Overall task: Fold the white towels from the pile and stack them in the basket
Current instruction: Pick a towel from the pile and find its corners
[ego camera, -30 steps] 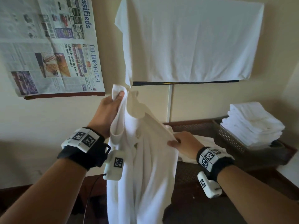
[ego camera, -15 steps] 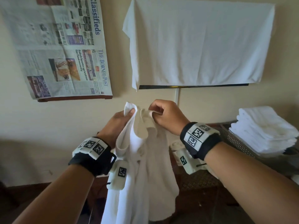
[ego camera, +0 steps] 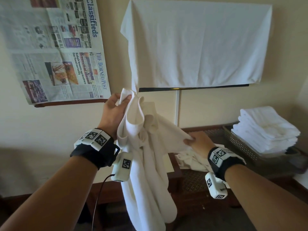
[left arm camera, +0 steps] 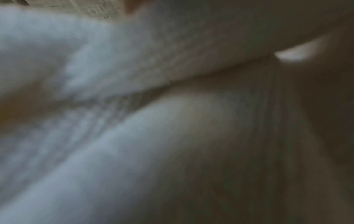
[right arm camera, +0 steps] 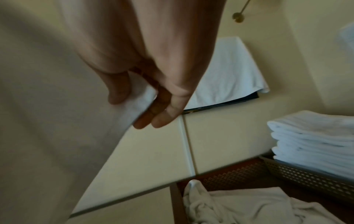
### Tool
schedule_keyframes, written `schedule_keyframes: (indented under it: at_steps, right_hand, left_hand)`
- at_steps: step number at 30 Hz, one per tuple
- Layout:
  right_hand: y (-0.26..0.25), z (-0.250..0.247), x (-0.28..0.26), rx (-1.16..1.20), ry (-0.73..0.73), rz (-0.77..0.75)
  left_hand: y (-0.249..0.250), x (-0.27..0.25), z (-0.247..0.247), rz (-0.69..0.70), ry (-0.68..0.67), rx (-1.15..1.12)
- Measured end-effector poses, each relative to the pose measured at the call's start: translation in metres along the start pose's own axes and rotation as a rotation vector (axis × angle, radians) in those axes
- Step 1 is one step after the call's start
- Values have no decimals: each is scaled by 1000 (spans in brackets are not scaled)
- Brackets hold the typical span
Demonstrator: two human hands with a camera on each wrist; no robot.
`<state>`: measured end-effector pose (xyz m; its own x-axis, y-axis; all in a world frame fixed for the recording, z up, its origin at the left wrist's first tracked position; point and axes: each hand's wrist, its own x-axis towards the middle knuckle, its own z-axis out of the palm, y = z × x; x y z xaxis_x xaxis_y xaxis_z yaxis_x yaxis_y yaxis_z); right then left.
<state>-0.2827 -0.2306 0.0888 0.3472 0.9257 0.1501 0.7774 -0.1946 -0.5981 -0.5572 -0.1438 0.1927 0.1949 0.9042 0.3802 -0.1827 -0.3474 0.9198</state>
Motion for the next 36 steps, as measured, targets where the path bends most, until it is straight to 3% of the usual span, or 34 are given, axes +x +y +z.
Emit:
schedule_keyframes:
  at_steps: [2, 5, 7, 10, 16, 23, 32, 36]
  right_hand:
    - [2, -15, 1, 86, 109, 35]
    - [-12, -45, 6, 286, 404, -16]
    - [-39, -67, 7, 414, 561, -114]
    - [-97, -96, -2, 525, 619, -342]
    - [-208, -133, -39, 568, 460, -702]
    - [-267, -154, -55, 621, 250, -874]
    - [-286, -159, -49, 491, 42, -922]
    - [-279, -156, -42, 440, -219, -854]
  left_hand:
    - [8, -2, 0, 38, 10, 7]
    - [24, -8, -5, 71, -83, 4]
    - [38, -11, -13, 106, -208, -13]
    - [66, -11, -25, 181, -347, -56]
    - [100, 7, -35, 304, -385, -117]
    - [125, 10, -22, 367, -408, -266]
    - [128, 9, -17, 286, -519, -310]
    - [123, 15, -16, 148, -528, -272]
